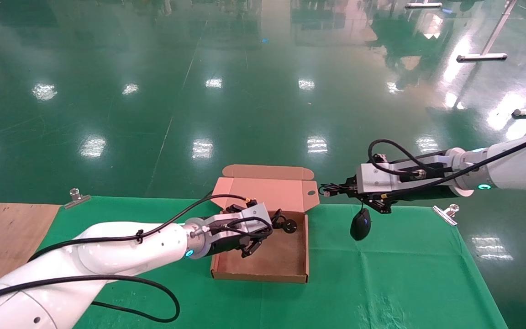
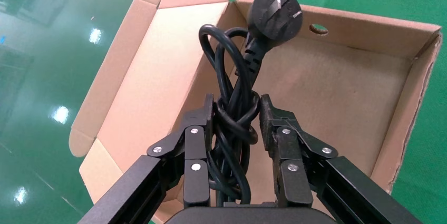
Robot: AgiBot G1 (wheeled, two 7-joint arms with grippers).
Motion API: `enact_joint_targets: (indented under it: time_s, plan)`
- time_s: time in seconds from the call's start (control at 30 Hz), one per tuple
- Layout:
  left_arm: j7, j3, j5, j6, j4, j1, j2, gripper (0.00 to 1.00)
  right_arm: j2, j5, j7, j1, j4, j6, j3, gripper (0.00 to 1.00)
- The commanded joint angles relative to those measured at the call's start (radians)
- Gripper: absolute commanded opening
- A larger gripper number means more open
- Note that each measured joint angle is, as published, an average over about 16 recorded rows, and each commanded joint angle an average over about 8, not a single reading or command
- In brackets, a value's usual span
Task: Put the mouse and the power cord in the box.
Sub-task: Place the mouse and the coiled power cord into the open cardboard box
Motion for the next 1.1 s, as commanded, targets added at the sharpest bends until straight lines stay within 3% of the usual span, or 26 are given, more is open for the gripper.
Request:
enact_joint_targets:
  time_s: [0.03, 0.3, 0.53, 0.87, 1.1]
  plan:
    - [-0.007, 0.020, -0.012, -0.007, -0.002, -0.003, 0.000, 1.00, -0.003, 0.001, 0.000, -0.005, 0.000, 0.010, 0.000, 0.00]
    - [-0.013, 0.068, -0.076, -0.009, -0.007, -0.022, -0.003, 1.00, -0.011, 0.002, 0.005, 0.011, 0.003, -0.048, 0.001, 0.00]
    - [0.060, 0.037, -0.177, 0.048, 0.021, -0.051, -0.039, 1.00, -0.046, -0.006, 0.015, 0.035, 0.010, -0.132, -0.004, 0.00]
    - [0.233, -0.113, -0.383, 0.248, -0.035, -0.012, -0.290, 1.00, -0.143, -0.021, 0.059, 0.069, 0.042, -0.146, -0.016, 0.00]
    - [0.271, -0.174, -0.465, 0.301, -0.123, 0.067, -0.471, 1.00, -0.181, -0.007, 0.164, 0.001, 0.223, -0.114, -0.059, 0.00]
